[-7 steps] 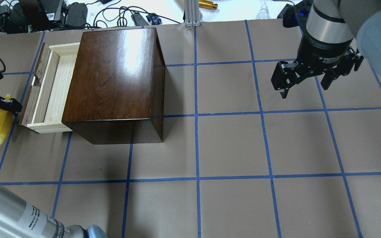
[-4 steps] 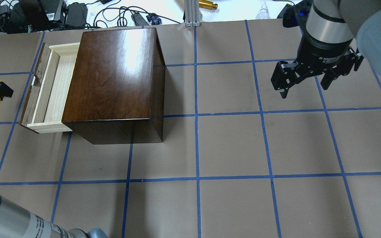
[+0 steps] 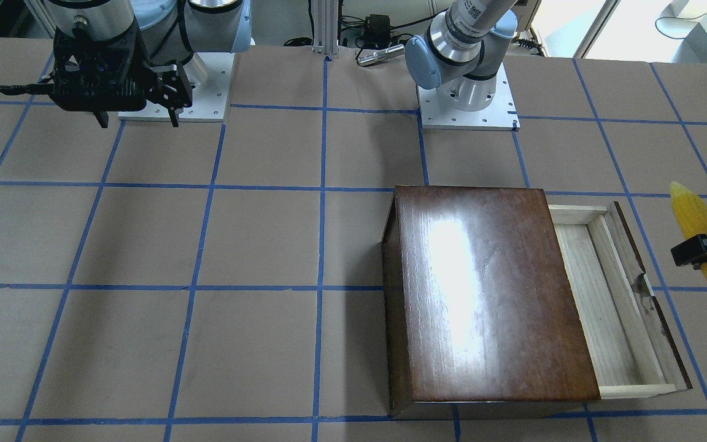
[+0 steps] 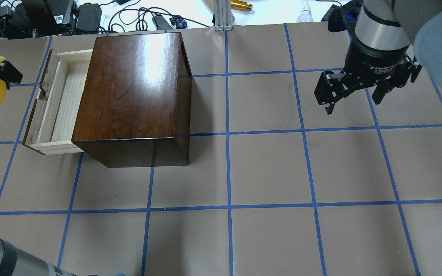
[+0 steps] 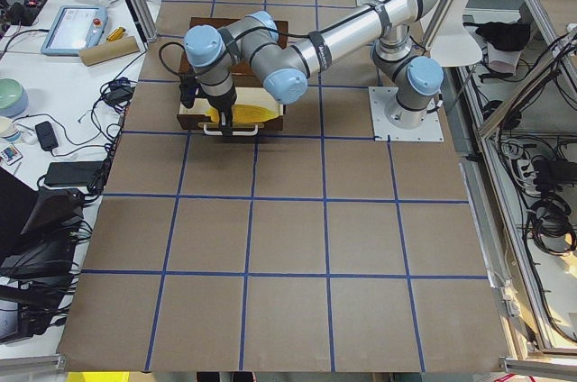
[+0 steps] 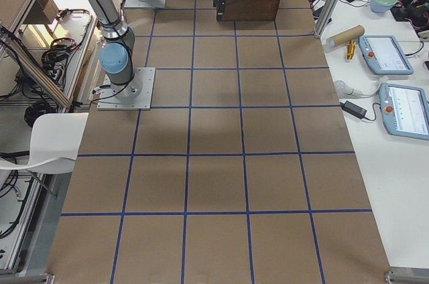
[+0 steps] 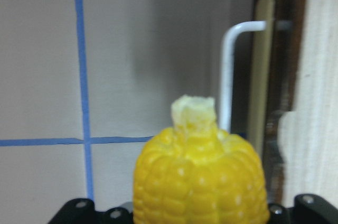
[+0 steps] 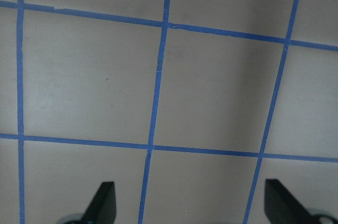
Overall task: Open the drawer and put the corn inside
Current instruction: 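Lift the corn and carry it over the open drawer with the left gripper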
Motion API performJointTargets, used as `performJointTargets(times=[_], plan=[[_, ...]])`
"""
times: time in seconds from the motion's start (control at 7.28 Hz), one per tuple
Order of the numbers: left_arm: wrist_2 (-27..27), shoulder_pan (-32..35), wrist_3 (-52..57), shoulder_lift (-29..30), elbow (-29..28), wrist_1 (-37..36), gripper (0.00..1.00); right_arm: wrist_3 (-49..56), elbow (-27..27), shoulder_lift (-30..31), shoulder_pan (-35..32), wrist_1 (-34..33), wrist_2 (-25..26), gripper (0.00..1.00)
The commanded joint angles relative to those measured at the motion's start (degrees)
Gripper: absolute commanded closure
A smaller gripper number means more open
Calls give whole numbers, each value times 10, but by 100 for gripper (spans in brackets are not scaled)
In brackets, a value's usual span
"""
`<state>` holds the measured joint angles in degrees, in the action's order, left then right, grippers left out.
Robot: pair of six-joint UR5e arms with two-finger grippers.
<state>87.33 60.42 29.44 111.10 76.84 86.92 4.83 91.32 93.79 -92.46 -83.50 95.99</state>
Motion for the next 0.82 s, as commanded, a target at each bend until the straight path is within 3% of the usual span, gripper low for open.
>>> performJointTargets(times=[0.0,0.27,0.41,0.55,0.69], plan=[[1,72,-76,-7,10,0,100,0,0,1,0,0,0,0],[2,89,-71,-7,23,-9,100,0,0,0,0,0,0,0],[8,89,-71,-4,24,-15,15,-1,0,1,0,0,0,0],[10,89,-71,-5,23,-13,0,-1,0,0,0,0,0,0],[10,89,-71,-6,22,-13,0,-1,0,0,0,0,1,0]])
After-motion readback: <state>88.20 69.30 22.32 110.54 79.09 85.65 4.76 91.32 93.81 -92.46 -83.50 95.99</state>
